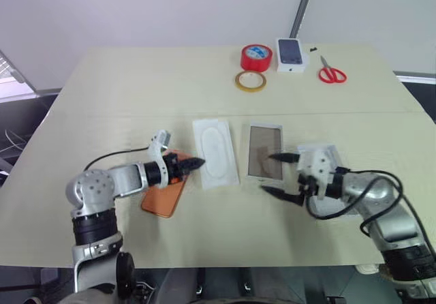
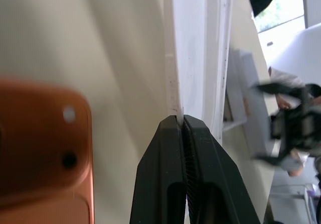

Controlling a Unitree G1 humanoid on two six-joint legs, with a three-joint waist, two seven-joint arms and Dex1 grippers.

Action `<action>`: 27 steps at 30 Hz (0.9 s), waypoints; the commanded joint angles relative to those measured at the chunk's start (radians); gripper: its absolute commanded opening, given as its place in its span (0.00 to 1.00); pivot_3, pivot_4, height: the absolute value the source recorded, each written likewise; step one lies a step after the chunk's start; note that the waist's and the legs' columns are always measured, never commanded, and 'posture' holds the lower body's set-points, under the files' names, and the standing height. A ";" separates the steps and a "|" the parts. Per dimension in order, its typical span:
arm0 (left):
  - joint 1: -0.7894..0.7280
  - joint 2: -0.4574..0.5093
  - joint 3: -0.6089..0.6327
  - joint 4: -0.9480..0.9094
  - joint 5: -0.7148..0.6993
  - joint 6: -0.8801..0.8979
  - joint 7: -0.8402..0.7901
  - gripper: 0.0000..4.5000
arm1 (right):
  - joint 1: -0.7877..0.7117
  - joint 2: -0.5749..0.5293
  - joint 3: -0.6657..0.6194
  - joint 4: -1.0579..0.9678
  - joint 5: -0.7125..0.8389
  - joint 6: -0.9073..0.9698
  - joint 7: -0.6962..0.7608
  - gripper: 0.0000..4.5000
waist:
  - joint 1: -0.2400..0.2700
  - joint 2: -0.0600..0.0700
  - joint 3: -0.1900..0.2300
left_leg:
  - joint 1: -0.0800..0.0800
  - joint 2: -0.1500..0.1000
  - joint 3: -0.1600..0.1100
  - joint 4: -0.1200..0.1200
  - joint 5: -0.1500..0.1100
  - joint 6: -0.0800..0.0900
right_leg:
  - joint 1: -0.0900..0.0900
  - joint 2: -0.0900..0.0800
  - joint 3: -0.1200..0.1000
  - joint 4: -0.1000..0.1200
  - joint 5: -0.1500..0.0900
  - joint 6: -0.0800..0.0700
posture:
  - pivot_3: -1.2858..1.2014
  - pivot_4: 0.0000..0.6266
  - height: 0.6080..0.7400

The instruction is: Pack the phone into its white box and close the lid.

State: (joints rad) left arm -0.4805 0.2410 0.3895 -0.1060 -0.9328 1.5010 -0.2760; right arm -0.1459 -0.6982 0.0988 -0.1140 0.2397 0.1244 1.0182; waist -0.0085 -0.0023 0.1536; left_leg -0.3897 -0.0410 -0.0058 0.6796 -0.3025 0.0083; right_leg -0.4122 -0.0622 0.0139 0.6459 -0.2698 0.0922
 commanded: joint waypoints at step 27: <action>-0.157 -0.084 0.106 0.068 -0.027 0.110 0.027 0.00 | -0.097 0.113 0.113 -0.089 0.050 0.070 0.081 0.00 | -0.001 -0.004 0.003 | -0.001 0.000 -0.001 0.000 0.001 -0.002 | -0.002 0.000 0.000 0.001 0.000 0.000 | 0.52 0.24 1.00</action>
State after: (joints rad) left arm -0.6240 0.1531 0.5023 -0.0282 -0.9490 1.6055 -0.2357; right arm -0.2461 -0.5885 0.2155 -0.1597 0.2772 0.2088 1.0941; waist -0.0098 -0.0067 0.1562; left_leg -0.3910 -0.0412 -0.0063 0.6796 -0.3015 0.0061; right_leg -0.4142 -0.0620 0.0136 0.6474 -0.2697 0.0924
